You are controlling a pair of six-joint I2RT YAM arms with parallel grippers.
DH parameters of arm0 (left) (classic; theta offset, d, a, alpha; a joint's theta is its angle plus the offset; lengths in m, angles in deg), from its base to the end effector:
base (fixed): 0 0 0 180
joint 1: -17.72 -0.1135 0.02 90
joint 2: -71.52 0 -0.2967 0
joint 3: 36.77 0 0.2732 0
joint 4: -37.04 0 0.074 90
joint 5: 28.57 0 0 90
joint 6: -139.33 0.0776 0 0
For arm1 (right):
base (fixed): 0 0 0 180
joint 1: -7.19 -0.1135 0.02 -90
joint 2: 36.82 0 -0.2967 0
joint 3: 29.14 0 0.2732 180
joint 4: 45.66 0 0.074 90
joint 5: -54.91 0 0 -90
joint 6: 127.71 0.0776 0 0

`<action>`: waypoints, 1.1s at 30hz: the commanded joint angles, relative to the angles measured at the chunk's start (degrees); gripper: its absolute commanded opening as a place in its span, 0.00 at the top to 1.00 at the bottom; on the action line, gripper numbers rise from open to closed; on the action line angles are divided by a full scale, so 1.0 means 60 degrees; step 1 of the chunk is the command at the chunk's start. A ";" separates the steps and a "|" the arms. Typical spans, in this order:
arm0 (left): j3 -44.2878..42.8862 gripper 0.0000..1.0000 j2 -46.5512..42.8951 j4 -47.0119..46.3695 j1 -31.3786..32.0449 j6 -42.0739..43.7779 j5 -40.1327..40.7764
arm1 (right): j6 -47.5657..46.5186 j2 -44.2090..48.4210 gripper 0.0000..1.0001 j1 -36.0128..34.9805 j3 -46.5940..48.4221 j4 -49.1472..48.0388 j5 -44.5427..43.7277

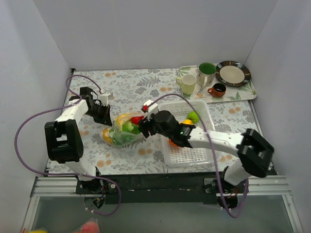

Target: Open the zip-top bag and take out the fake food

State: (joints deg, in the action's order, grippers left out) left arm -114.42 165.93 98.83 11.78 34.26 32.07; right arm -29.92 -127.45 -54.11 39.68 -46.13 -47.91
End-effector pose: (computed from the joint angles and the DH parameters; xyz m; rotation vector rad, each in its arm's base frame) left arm 0.3347 -0.0034 0.1917 -0.4516 2.8510 -0.7766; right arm 0.2150 0.3569 0.2542 -0.7529 1.8296 0.5814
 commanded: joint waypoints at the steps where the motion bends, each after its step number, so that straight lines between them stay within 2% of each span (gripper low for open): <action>1: -0.0070 1.00 -0.0222 -0.0171 0.0022 0.0168 0.0543 | 0.0093 0.2603 0.88 0.0065 -0.0932 0.0008 -0.1375; 5: -0.0129 1.00 -0.0222 -0.0200 0.0037 0.0080 0.0573 | 0.0268 0.3575 0.87 0.0226 -0.1826 0.0796 -0.2403; 9: -0.0202 1.00 -0.0237 -0.0244 0.0066 -0.0051 0.0573 | 0.0634 0.3913 0.88 0.0460 -0.2689 0.1151 -0.2258; 11: -0.0246 1.00 -0.0266 -0.0244 0.0095 -0.0110 0.0544 | 0.0752 0.3841 0.80 0.0563 -0.2940 0.0918 -0.1543; 16: -0.0319 1.00 -0.0383 -0.0200 0.0140 -0.0154 0.0514 | 0.1030 0.2585 0.72 0.0578 -0.2460 0.0580 -0.0370; 18: -0.0305 1.00 -0.0427 -0.0171 0.0154 -0.0140 0.0500 | 0.1031 0.2172 0.65 0.0592 -0.2151 0.0507 0.0127; 19: -0.0290 1.00 -0.0457 -0.0185 0.0154 -0.0140 0.0500 | 0.1016 0.1793 0.58 0.0563 -0.1773 0.0463 0.0260; 21: -0.0290 1.00 -0.0471 -0.0186 0.0154 -0.0096 0.0543 | 0.0987 0.1367 0.55 0.0563 -0.1434 0.0404 0.0466; 24: -0.0217 1.00 -0.0530 -0.0171 0.0139 -0.0009 0.0645 | 0.0855 0.1233 0.37 0.0577 -0.0891 0.0565 0.0176; 25: -0.0188 1.00 -0.0559 -0.0171 0.0154 0.0021 0.0675 | 0.0797 0.1291 0.28 0.0578 -0.0803 0.0681 0.0000; 27: -0.0071 1.00 -0.0676 -0.0244 0.0154 0.0109 0.0748 | 0.0563 0.1568 0.18 0.0578 -0.0846 0.0755 -0.0526; 30: 0.0003 1.00 -0.0735 -0.0244 0.0154 0.0124 0.0719 | 0.0328 0.1978 0.09 0.0621 -0.1036 0.1033 -0.1331; 33: 0.0090 1.00 -0.0779 -0.0288 0.0139 0.0197 0.0719 | 0.0240 0.2330 0.06 0.0796 -0.1139 0.1575 -0.2195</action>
State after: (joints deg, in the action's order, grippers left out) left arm -114.44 164.84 97.69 12.81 34.15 35.98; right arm -26.36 -117.79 -50.57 32.53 -40.31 -52.37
